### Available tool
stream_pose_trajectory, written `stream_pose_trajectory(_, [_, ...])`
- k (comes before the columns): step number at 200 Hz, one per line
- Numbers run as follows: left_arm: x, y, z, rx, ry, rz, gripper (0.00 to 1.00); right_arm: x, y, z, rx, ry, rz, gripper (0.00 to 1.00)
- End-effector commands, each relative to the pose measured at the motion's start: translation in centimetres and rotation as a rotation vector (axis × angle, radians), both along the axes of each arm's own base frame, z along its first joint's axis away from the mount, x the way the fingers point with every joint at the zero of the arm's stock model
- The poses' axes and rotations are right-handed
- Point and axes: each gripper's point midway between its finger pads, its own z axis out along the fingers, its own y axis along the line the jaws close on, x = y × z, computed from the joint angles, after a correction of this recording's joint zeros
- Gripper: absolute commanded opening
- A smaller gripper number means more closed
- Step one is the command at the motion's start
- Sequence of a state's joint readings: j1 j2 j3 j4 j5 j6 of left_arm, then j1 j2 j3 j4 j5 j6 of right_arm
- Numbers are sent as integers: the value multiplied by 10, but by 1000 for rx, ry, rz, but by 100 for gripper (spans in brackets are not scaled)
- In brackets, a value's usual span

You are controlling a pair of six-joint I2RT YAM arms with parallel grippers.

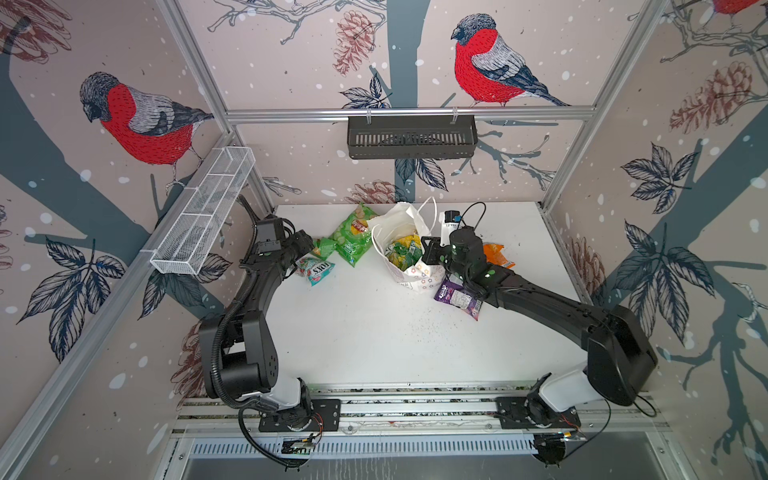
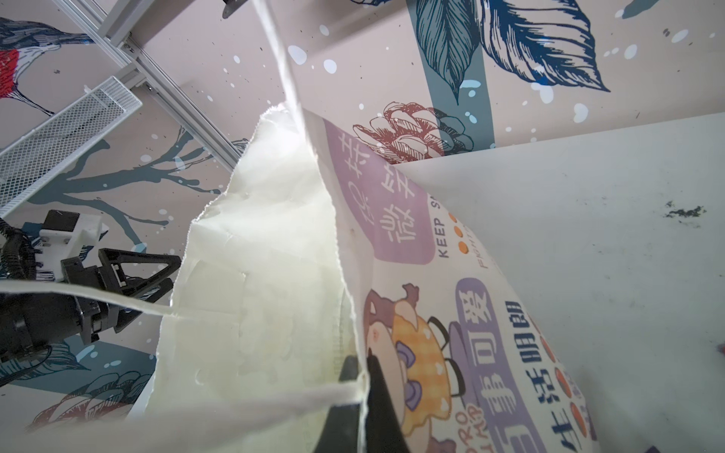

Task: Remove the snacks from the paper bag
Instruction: 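Carry the green snack packet beside the teal packet and release it, then tip the paper bag onto its side with the right gripper while the left withdraws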

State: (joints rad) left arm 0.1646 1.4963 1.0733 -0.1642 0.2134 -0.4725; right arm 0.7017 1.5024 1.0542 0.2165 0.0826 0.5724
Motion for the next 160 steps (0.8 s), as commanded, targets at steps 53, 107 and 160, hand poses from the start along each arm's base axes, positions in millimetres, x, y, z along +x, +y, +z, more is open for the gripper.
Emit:
stream_pose_trajectory(53, [-7,-11,40,-4,-133,-37,76,33,-15,10,-42,-23,-34,0])
stream_pose_trajectory(107, [-9,-14,49,-12,-158,-49,76,77,-38,44,-143,-117,-113,0])
stream_pose_trajectory(160, [-13,-11,57,11,-178,-36,76,101,-35,75,-182,-203,-108,0])
